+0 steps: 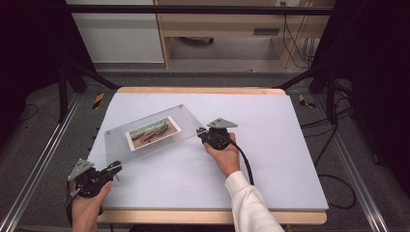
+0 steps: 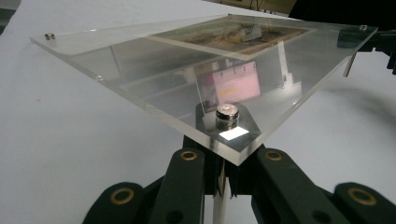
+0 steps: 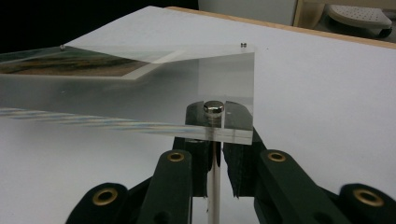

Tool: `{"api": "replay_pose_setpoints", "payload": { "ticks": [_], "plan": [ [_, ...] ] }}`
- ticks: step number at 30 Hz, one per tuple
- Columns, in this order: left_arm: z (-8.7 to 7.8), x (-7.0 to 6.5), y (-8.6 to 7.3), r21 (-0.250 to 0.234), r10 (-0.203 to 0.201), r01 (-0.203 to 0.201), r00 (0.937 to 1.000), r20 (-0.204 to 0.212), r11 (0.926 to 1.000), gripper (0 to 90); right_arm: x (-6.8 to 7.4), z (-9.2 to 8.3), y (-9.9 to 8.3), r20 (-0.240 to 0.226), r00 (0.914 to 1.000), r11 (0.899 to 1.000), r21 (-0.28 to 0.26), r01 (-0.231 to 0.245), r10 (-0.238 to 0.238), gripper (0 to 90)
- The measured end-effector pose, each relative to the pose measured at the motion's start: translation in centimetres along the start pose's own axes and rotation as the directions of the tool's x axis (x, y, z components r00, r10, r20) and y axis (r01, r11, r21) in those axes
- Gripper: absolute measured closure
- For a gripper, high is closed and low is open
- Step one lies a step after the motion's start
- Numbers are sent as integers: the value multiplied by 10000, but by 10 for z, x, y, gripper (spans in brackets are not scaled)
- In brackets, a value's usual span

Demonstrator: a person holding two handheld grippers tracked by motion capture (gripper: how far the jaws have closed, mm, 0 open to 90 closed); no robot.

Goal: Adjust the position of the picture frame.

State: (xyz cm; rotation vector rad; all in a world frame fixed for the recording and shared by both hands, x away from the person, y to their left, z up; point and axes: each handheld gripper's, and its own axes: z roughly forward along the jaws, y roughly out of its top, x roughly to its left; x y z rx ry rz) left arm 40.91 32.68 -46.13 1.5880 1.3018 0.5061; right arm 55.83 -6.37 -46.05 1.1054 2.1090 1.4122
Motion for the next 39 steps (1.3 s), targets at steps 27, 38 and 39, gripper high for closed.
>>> {"api": "replay_pose_setpoints", "payload": {
  "ticks": [27,38,39],
  "plan": [
    [-5,-4,6,-353,579,-588,9980,-260,9976,834,5,-5,8,58,9993,9990,-267,364,-362,855],
    [-13,-12,13,-787,1112,-1140,9931,-380,9904,817,8,-18,15,58,9989,9975,-542,462,-460,853],
    [-14,-14,14,-866,1156,-1186,9925,-394,9892,815,7,-19,15,68,9988,9973,-537,494,-491,852]
  ]
}}
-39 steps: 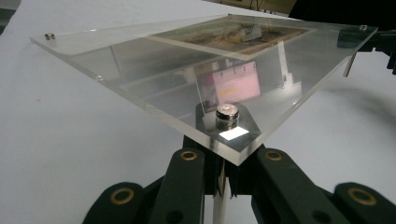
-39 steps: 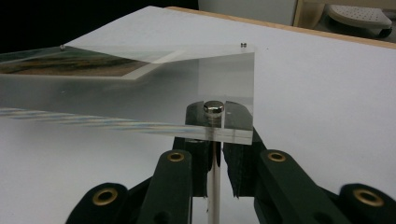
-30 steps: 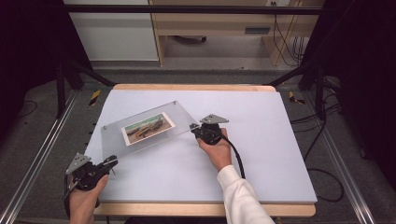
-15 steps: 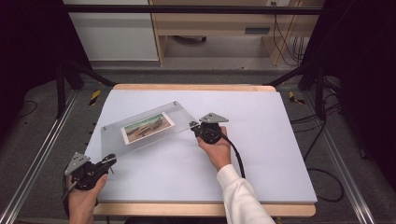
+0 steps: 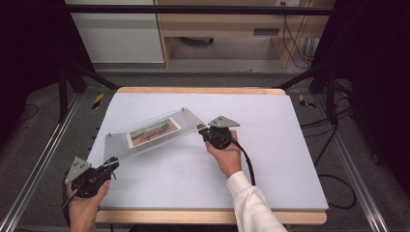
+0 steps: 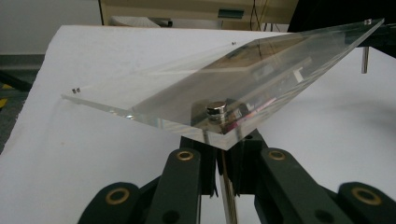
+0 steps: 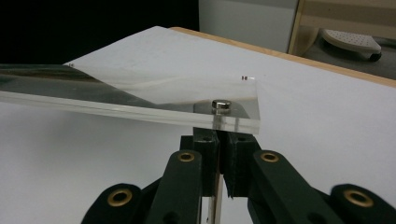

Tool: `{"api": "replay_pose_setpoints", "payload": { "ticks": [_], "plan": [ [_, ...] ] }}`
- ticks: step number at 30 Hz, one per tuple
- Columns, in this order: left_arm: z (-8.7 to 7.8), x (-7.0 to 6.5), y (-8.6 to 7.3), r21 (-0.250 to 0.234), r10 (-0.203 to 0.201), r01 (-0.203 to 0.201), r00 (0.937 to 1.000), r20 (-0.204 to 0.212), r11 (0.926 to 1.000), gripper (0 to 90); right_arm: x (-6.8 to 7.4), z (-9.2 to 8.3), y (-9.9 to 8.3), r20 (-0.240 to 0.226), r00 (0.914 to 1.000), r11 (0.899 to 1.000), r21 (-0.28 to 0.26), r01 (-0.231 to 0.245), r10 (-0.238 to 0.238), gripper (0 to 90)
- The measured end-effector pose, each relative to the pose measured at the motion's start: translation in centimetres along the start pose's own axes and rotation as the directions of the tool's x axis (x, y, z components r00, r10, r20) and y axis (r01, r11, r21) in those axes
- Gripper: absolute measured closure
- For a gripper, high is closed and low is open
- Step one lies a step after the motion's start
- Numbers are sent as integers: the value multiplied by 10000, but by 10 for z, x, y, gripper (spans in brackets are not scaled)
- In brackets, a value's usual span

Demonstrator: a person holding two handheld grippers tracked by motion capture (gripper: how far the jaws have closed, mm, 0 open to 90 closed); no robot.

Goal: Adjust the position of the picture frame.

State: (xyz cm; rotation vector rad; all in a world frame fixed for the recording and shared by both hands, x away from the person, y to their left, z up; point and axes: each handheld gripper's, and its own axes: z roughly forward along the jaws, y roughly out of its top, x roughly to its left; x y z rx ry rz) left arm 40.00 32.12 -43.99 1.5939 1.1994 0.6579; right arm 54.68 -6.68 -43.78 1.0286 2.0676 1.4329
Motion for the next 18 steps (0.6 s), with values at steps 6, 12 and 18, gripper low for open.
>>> {"api": "replay_pose_setpoints", "payload": {
  "ticks": [6,12,18],
  "plan": [
    [0,-9,6,-44,223,-222,9995,237,9997,808,-2,-17,4,107,9998,9998,-157,148,-146,850],
    [7,-19,14,-84,462,-458,9973,577,9989,807,-9,-37,4,389,9992,9994,-332,104,-91,850],
    [22,-32,22,-23,639,-640,9931,981,9979,805,-20,-59,-1,787,9969,9991,-425,-64,97,849]
  ]
}}
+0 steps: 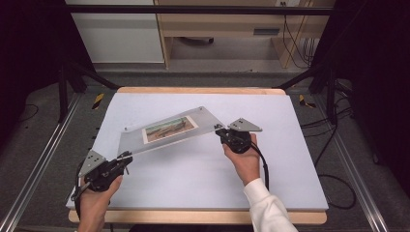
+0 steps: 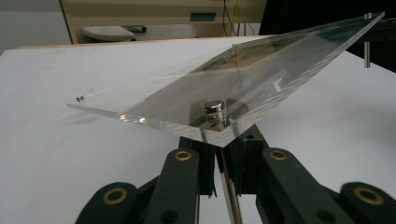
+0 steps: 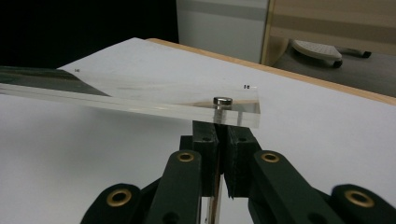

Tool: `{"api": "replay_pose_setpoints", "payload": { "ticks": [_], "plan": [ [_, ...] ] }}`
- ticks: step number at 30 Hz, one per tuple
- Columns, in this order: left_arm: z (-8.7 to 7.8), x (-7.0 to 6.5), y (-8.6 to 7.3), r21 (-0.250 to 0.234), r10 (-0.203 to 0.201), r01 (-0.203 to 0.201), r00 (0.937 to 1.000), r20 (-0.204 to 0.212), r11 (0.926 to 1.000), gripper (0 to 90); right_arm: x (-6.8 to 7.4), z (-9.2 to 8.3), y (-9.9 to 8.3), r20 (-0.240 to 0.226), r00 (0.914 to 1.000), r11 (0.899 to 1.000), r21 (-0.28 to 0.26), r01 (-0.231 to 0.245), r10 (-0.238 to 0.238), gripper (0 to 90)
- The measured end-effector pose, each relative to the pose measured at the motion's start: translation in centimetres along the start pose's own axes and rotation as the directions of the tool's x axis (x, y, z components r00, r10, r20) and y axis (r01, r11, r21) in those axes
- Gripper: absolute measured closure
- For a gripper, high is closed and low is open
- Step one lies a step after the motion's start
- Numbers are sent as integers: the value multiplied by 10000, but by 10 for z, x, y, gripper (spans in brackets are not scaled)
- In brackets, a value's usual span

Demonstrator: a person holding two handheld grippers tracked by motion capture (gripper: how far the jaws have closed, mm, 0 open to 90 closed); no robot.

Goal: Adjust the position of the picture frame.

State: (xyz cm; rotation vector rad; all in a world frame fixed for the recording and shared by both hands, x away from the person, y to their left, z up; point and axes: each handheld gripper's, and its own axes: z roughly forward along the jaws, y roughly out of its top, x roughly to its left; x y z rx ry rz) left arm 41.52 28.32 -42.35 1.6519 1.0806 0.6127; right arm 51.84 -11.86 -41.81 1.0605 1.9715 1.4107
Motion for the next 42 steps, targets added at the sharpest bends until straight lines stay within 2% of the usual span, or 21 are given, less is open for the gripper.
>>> {"api": "replay_pose_setpoints", "payload": {
  "ticks": [5,8,10,15,22,29,35,42],
  "plan": [
    [14,-11,9,10,241,-242,9990,382,9997,805,-11,-15,-3,353,9993,9998,-118,-147,151,849],
    [22,-17,14,26,416,-418,9974,588,9991,804,-21,-30,-6,650,9975,9994,-218,-274,288,849],
    [27,-20,16,44,510,-514,9962,708,9987,803,-23,-33,-7,696,9971,9993,-222,-304,319,849],
    [43,-31,23,76,796,-810,9902,1148,9967,803,-36,-55,-15,1183,9910,9976,-370,-587,627,849],
    [63,-43,28,188,1059,-1103,9813,1610,9937,801,-48,-72,-25,1564,9835,9954,-456,-844,906,850],
    [74,-49,29,223,1109,-1167,9777,1782,9929,801,-55,-83,-30,1825,9773,9935,-560,-993,1080,850],
    [79,-51,33,294,1269,-1346,9744,1854,9905,800,-57,-89,-34,1872,9748,9918,-632,-1114,1214,849],
    [81,-50,35,292,1251,-1326,9748,1849,9907,801,-56,-91,-35,1900,9737,9915,-574,-1166,1255,848]
  ]
}}
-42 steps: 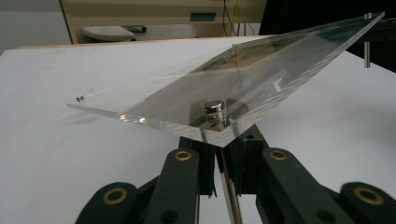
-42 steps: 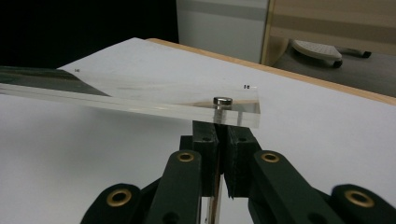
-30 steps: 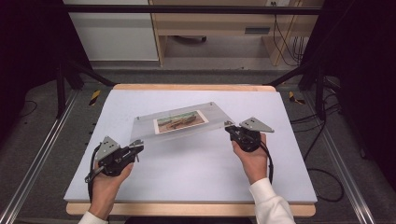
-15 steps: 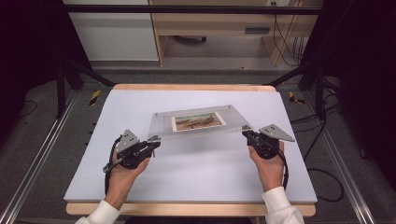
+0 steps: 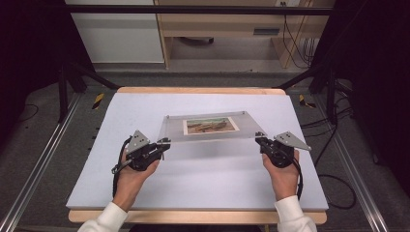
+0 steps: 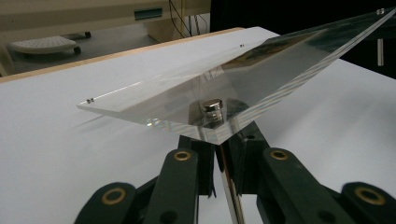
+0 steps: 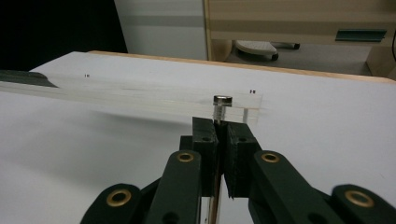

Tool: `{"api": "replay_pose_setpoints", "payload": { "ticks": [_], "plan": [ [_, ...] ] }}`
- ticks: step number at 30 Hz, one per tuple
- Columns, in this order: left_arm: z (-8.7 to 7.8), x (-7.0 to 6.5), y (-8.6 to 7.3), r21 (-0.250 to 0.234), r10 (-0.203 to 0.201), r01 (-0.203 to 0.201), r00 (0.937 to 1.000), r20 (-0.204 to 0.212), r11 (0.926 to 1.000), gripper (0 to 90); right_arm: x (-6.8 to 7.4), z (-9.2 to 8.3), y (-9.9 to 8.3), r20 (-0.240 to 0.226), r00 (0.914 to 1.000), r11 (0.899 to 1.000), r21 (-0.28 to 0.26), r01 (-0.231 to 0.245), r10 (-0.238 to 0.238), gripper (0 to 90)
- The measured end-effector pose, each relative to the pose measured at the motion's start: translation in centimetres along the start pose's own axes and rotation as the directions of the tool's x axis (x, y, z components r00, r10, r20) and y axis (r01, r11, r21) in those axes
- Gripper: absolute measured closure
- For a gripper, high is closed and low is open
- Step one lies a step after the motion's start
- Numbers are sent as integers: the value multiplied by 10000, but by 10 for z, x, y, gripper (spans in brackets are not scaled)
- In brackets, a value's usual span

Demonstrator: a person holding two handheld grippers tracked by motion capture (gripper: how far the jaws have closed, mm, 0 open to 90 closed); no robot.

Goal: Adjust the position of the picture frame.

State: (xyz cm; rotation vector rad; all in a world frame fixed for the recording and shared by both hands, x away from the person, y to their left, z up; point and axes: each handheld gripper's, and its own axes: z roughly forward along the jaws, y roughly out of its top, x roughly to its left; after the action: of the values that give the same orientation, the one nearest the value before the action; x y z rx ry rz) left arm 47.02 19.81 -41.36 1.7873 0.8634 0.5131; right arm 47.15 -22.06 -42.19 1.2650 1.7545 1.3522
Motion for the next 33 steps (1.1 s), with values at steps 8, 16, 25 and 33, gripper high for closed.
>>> {"api": "replay_pose_setpoints", "payload": {
  "ticks": [8,16,25,33],
  "plan": [
    [0,2,0,51,31,-31,10000,-14,10000,801,1,0,-1,2,10000,10000,23,-38,38,846],
    [3,5,1,53,66,-65,10000,-46,10000,800,3,1,-3,64,10000,10000,27,-45,44,845],
    [5,12,0,111,260,-258,9995,-163,9996,799,7,4,-5,134,9999,9999,68,-84,83,844],
    [6,19,-2,232,102,-97,9997,-236,9997,799,11,7,-7,41,10000,9998,171,-27,26,840]
  ]
}}
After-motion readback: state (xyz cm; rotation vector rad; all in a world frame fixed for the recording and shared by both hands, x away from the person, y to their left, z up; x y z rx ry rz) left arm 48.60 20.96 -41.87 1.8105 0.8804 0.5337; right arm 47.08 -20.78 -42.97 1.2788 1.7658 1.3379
